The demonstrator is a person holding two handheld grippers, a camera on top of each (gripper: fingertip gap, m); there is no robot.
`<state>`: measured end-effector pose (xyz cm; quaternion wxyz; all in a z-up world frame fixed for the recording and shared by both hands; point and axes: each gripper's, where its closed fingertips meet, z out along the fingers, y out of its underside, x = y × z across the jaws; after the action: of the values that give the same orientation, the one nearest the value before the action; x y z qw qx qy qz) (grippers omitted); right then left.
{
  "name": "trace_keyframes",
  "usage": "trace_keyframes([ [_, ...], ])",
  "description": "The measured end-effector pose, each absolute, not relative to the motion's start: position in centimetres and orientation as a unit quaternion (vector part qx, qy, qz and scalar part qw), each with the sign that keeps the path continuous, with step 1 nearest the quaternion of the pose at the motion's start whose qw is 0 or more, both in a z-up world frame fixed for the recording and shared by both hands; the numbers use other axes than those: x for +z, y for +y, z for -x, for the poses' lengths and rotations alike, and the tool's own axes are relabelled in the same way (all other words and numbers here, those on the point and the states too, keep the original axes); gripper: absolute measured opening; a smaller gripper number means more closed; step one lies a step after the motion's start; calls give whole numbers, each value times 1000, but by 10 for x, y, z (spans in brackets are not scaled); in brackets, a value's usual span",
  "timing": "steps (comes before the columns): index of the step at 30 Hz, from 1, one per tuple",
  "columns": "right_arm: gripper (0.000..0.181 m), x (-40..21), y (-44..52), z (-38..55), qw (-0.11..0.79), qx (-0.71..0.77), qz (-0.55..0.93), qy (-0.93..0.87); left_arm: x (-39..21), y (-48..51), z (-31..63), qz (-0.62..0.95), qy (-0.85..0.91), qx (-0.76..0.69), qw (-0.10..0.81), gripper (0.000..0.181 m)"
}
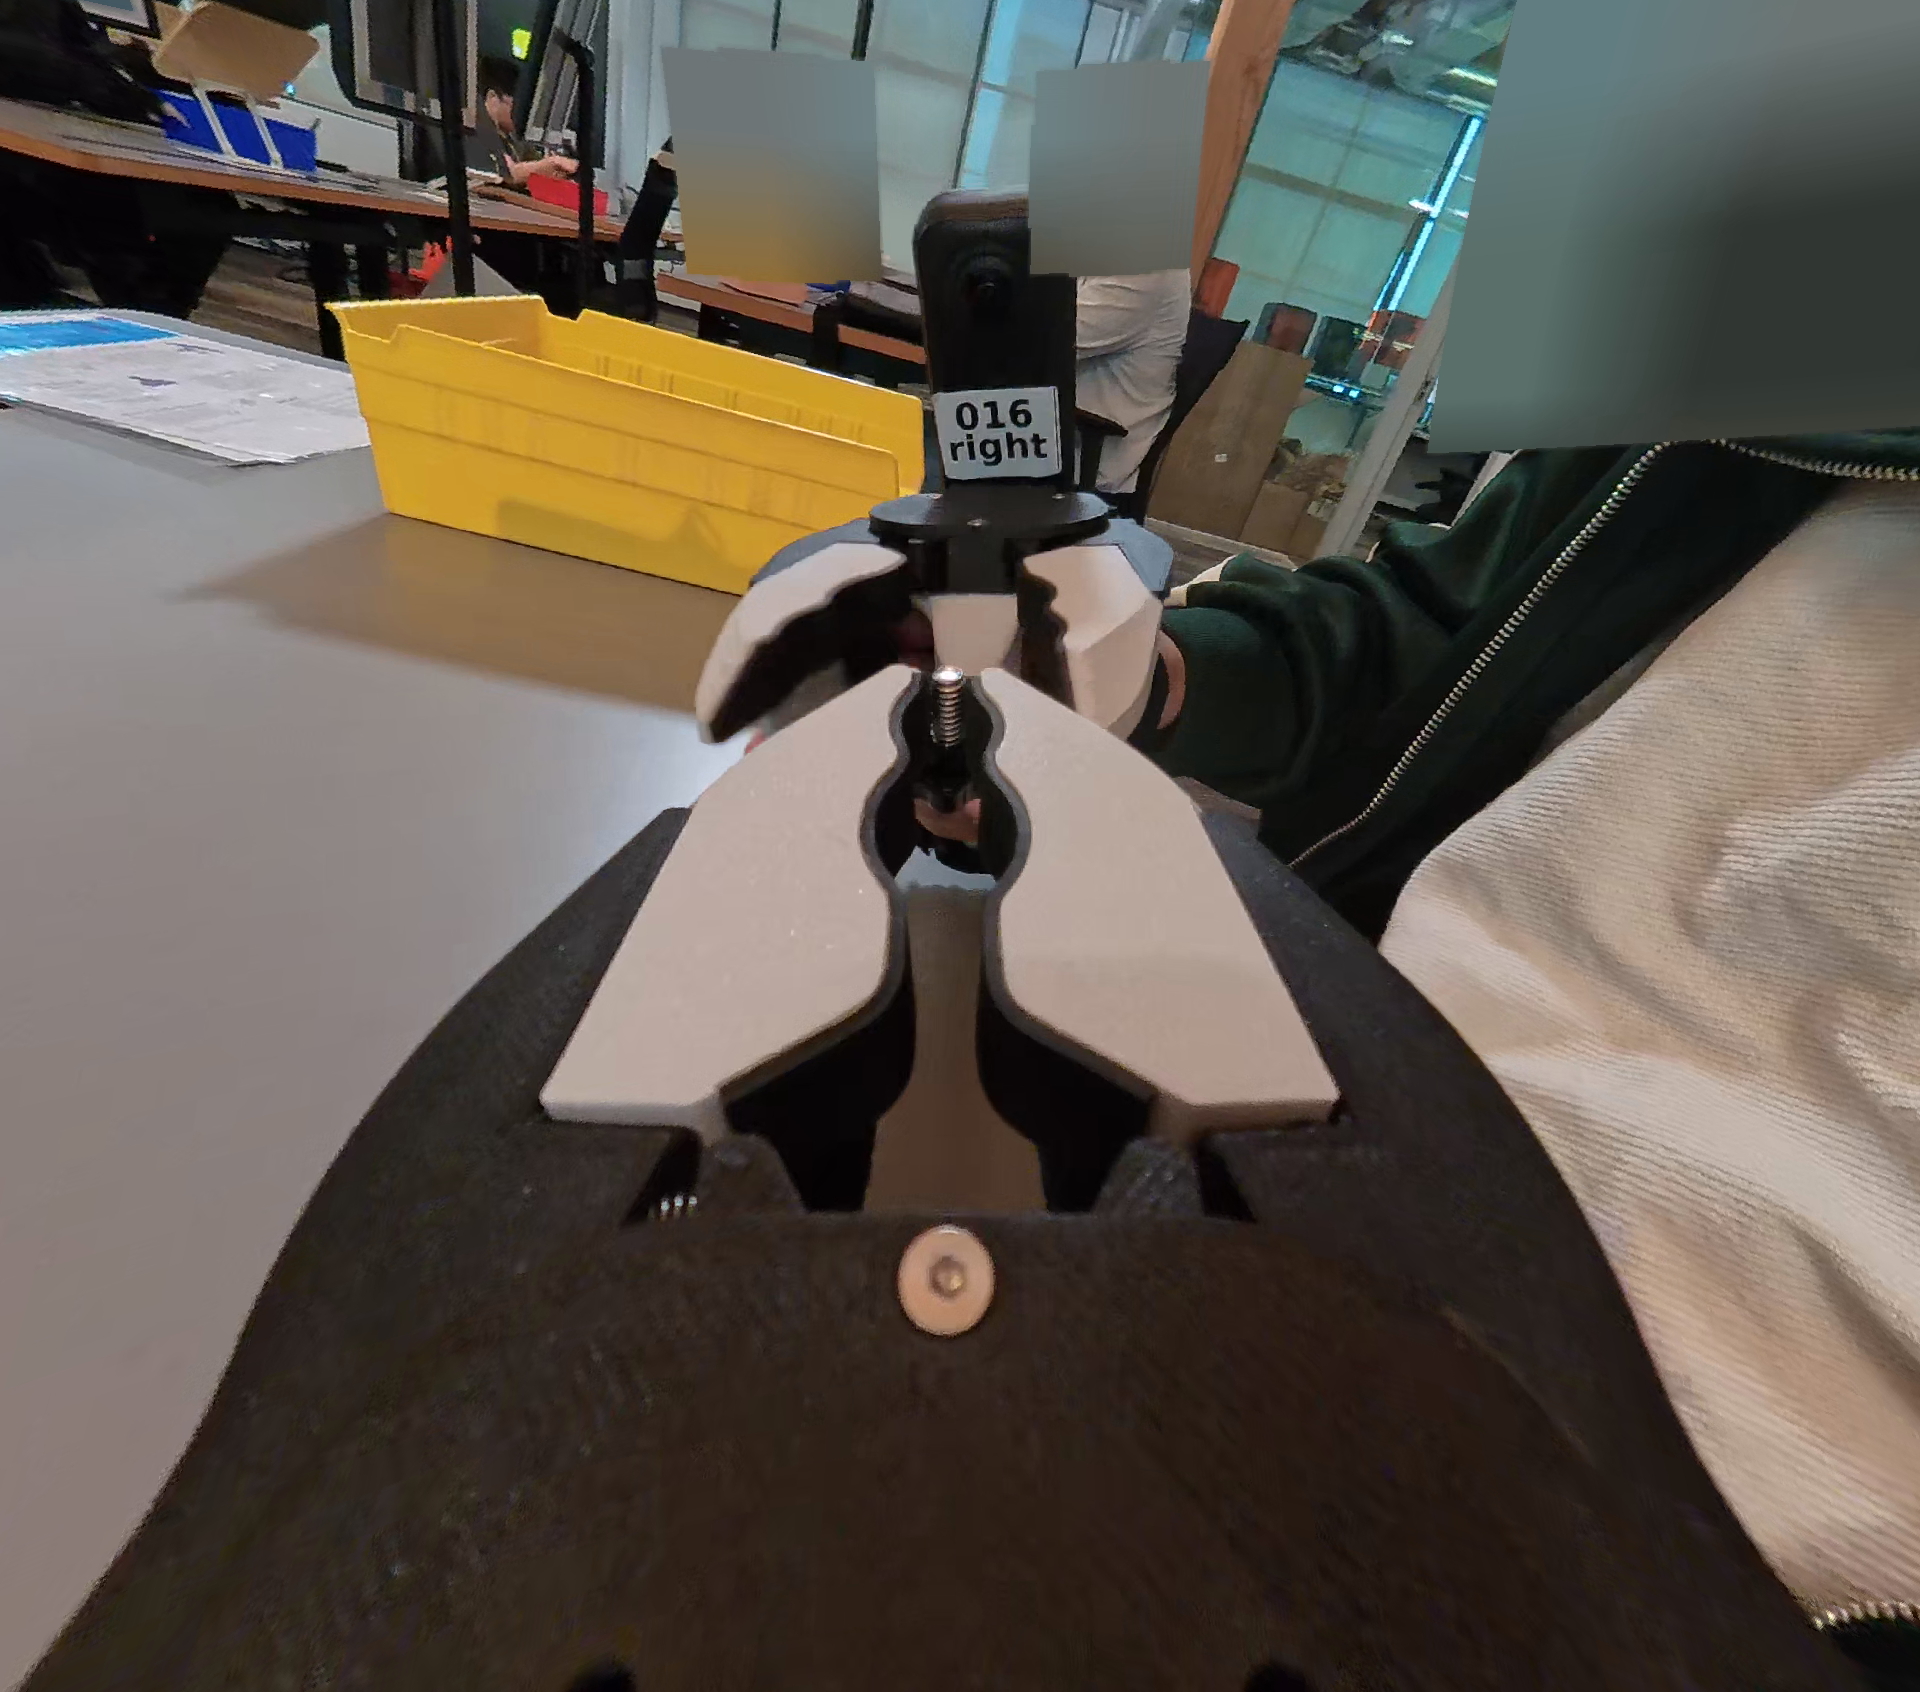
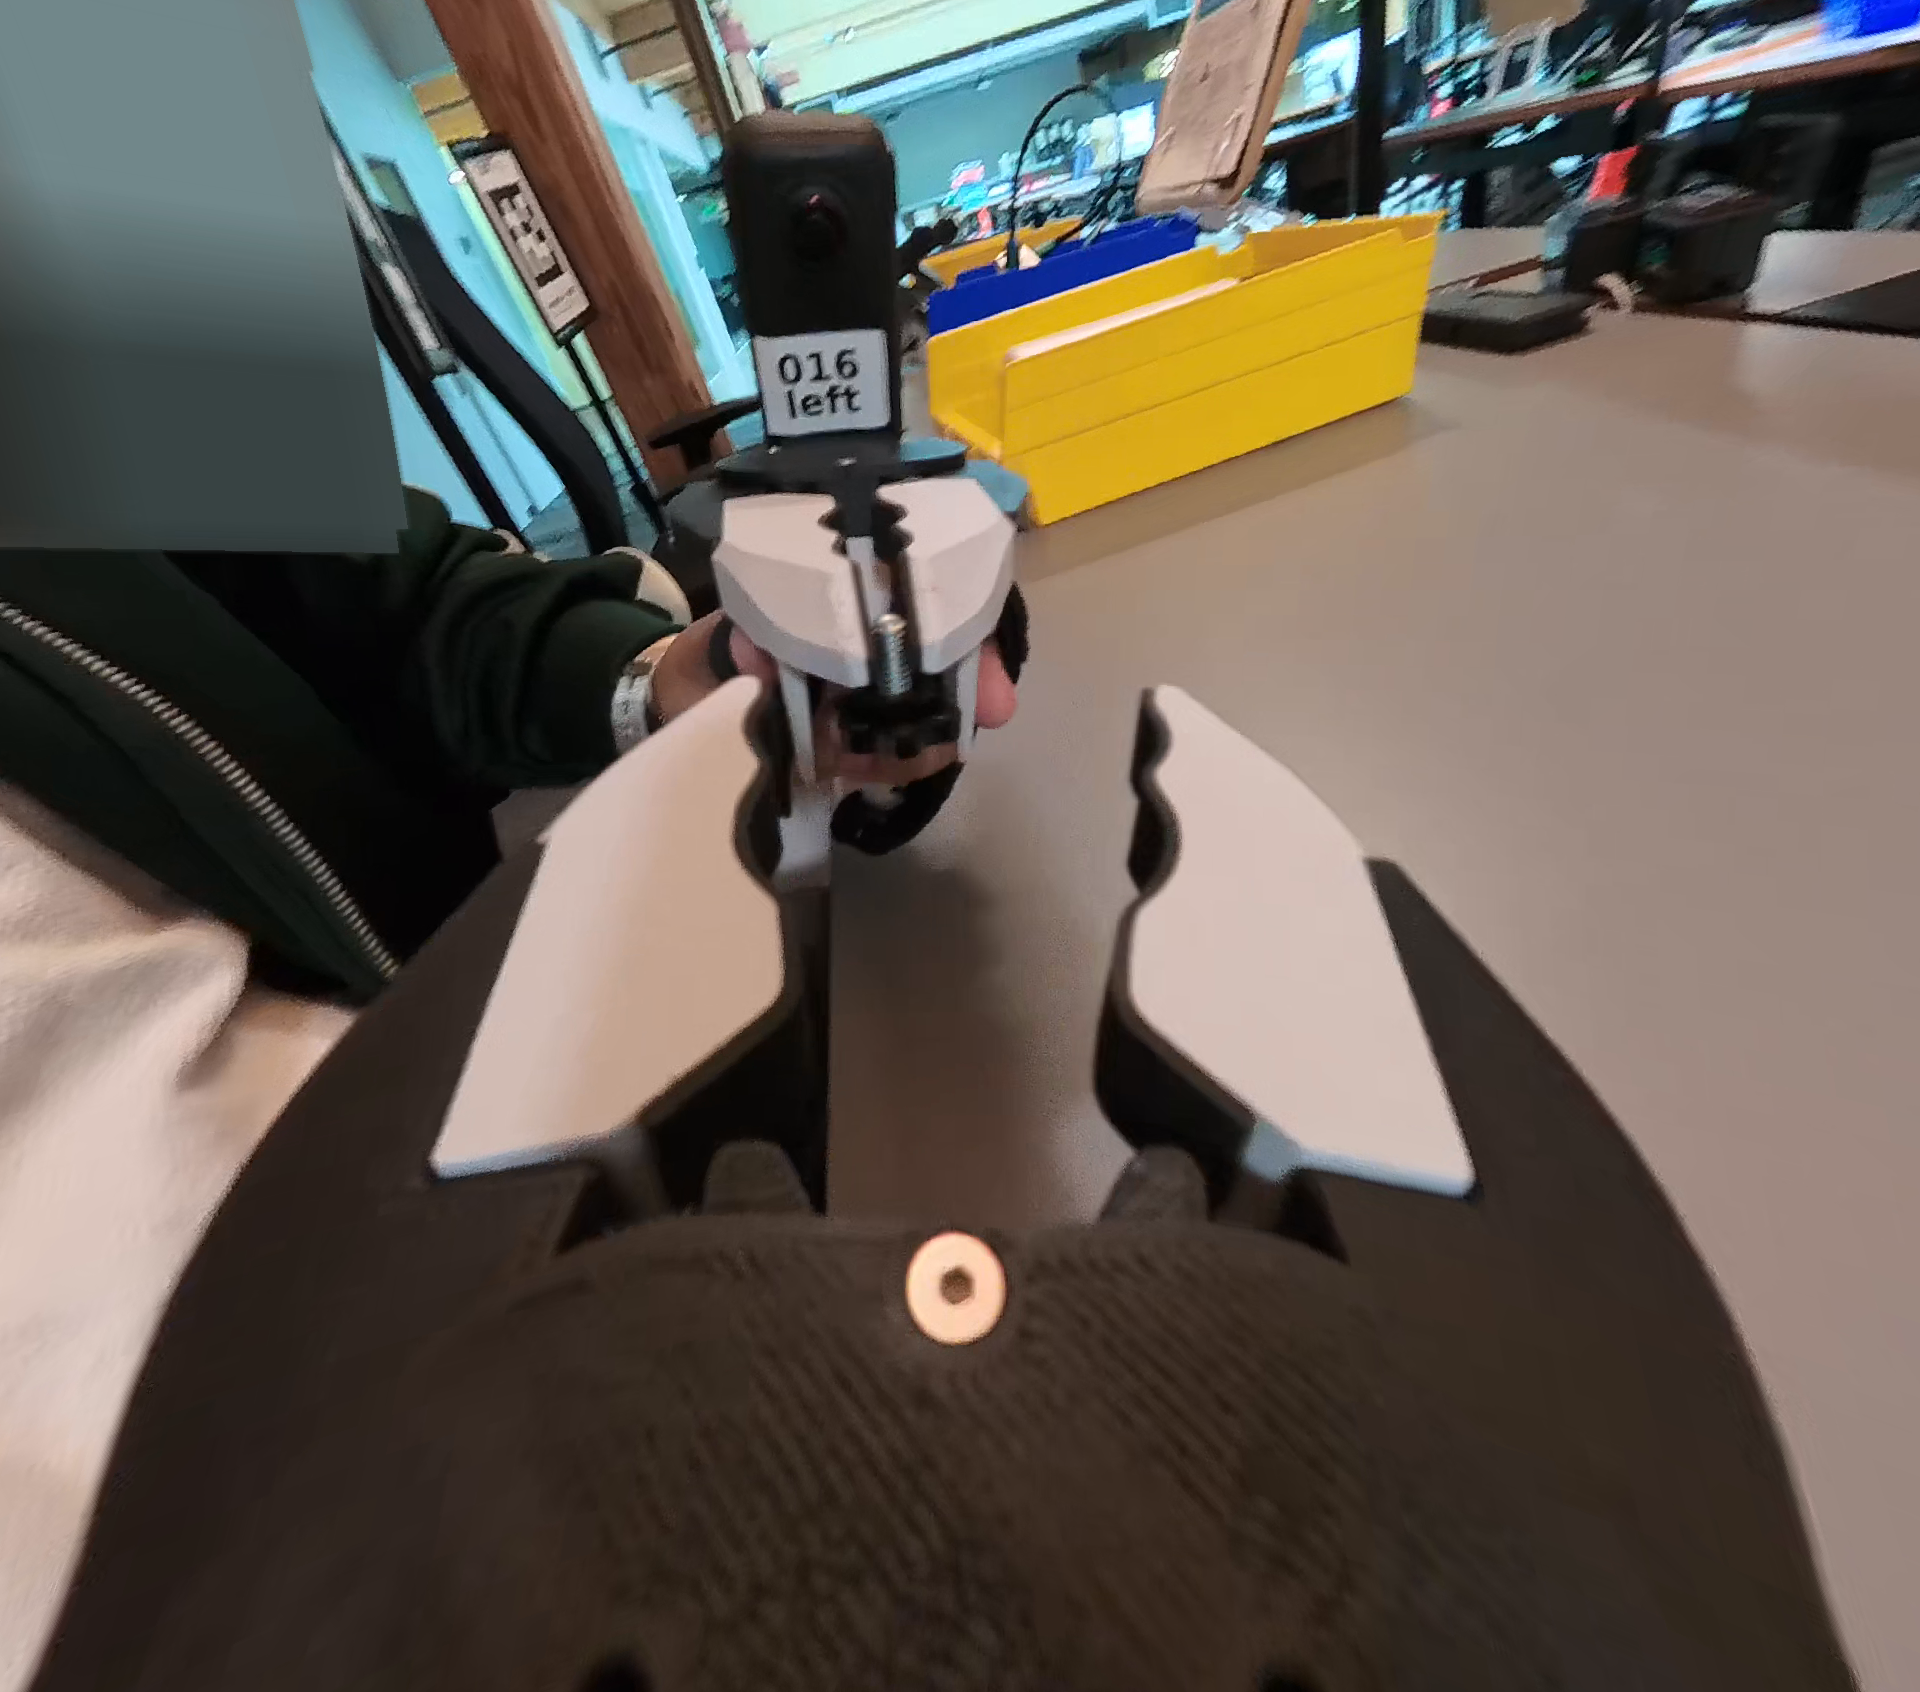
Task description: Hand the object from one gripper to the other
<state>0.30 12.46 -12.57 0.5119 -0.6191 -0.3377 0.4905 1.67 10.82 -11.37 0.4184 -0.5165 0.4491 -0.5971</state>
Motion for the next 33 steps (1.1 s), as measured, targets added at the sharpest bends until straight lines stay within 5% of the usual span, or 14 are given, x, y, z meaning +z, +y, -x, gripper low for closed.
trace_keyframes([
  [13,75,-112,138,-19,529,527,612,-263,-116,120,-12,528,426,-607,414,6],
  [33,20,-115,120,-11,522,507,595,-342,-116,112,-13,513,431,-633,388,5],
])
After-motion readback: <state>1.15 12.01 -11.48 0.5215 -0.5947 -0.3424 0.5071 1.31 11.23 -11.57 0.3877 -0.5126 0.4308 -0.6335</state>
